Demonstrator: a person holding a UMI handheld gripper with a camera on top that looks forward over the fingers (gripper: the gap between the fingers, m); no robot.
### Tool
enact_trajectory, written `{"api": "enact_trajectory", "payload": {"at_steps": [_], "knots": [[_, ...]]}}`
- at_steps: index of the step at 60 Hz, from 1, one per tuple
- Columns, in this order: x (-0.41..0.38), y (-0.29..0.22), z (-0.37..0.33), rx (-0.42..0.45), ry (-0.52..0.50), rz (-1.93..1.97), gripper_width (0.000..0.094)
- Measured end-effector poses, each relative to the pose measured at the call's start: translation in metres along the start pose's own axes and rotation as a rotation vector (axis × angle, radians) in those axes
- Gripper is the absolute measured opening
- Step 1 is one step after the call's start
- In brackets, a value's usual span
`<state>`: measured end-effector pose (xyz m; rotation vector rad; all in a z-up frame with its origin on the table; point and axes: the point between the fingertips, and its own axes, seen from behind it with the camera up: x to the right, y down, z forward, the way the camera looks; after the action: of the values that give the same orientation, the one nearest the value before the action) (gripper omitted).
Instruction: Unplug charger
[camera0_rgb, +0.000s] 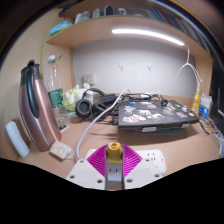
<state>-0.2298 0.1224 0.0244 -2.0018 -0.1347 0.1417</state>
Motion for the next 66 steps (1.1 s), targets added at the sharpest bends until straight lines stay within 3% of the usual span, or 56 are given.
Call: {"api": "enact_trajectory", "payload": {"at_steps": [13, 24, 37, 45, 56, 66], "knots": [[-0.002, -0.006, -0.003, 0.022, 0.003, -0.058, 0.0169], [0.016, -0.097, -0.051, 0.240, 0.042, -0.076, 0.0168], [0.070, -0.130, -0.103, 0.304, 0.055, -0.070, 0.0168], [0.125, -0.096, -0.109, 0.223, 0.103, -0.074, 0.0170], [0.176, -0.005, -0.092, -0.034, 0.117, -0.077, 0.0180], [0.192, 0.040, -0.073, -0.163, 0.084, -0.066, 0.0214]]}}
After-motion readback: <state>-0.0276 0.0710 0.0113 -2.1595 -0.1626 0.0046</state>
